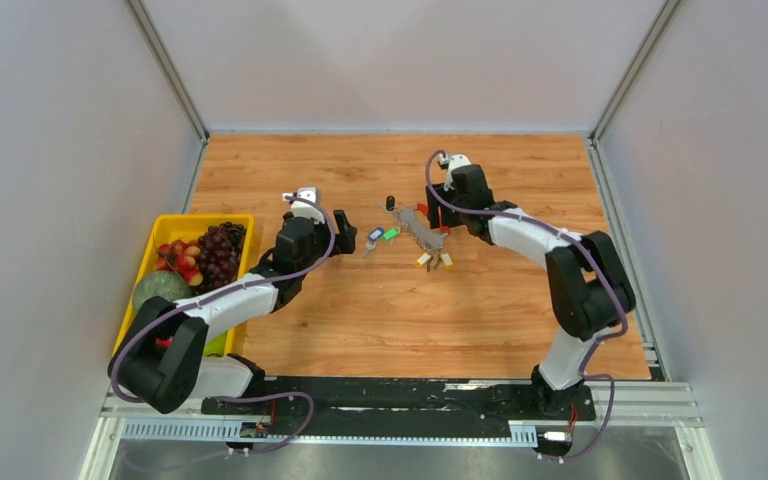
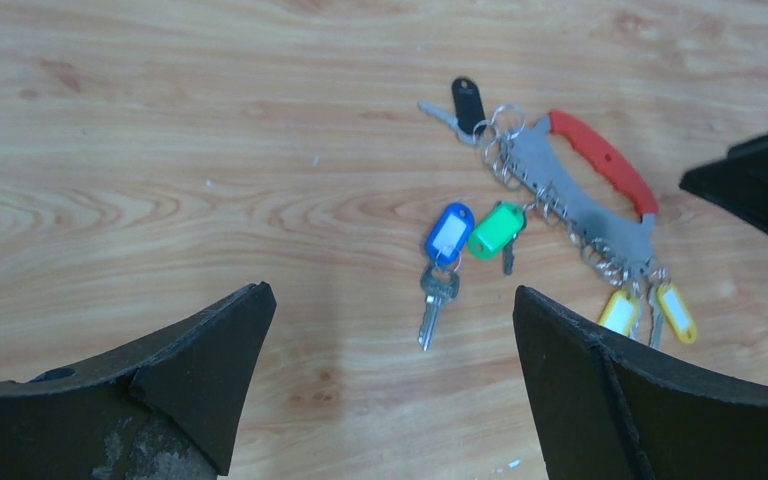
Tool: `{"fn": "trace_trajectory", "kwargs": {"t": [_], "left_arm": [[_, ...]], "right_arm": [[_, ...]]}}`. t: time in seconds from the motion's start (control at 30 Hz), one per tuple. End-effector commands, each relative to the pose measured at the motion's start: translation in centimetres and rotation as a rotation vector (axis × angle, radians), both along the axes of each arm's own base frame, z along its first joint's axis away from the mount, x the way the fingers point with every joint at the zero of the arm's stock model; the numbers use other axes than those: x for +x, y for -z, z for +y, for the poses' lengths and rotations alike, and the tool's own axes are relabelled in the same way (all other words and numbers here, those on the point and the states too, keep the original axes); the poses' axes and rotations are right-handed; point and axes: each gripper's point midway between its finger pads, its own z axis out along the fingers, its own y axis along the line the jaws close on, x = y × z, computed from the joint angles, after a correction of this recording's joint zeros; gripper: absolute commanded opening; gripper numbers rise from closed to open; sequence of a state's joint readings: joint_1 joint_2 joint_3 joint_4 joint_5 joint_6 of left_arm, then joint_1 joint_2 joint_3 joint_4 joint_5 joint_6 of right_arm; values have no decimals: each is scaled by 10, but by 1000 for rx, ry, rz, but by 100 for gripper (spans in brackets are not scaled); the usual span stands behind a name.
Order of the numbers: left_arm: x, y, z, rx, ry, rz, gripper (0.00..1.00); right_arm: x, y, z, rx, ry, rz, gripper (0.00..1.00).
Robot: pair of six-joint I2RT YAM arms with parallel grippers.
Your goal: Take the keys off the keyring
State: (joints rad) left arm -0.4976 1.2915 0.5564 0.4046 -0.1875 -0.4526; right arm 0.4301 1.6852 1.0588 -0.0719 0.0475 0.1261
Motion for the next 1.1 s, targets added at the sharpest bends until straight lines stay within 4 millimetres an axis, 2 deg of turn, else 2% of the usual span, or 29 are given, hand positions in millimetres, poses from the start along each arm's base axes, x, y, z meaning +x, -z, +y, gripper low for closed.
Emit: {"fn": "trace_trajectory", "kwargs": {"t": [0.0, 0.2, 0.4, 0.53, 0.63, 0.67, 0.77, 0.9, 0.93, 1.07], "left_arm": [[-2, -3, -15, -80, 50, -8, 100], [-5, -10, -7, -91, 19, -33, 100], [-7, -13, -9, -102, 28, -42, 100], [-7, -14, -12, -108, 41, -38, 100], [-7, -14, -13, -110, 50, -36, 100], [-8, -14, -14, -111, 52, -37, 100], [-8, -15, -16, -115, 67, -36, 100], [-9, -14, -20, -118, 88, -32, 100], [-9, -14, -21, -117, 91, -33, 100], [-10, -15, -22, -120, 103, -37, 100]], "right_arm": [[23, 16, 15, -3, -109, 81, 64], [38, 54, 14, -61, -99, 189, 62], [37, 84, 5, -127, -67, 264, 60], [30, 93, -1, -155, -57, 300, 34], [25, 93, -11, -187, -21, 306, 21], [23, 89, -14, -188, -11, 303, 20], [16, 78, -15, -173, -2, 286, 22], [11, 59, -14, -170, 4, 245, 53], [10, 52, -11, -170, 1, 228, 56], [6, 34, 9, -156, -47, 180, 59]]}}
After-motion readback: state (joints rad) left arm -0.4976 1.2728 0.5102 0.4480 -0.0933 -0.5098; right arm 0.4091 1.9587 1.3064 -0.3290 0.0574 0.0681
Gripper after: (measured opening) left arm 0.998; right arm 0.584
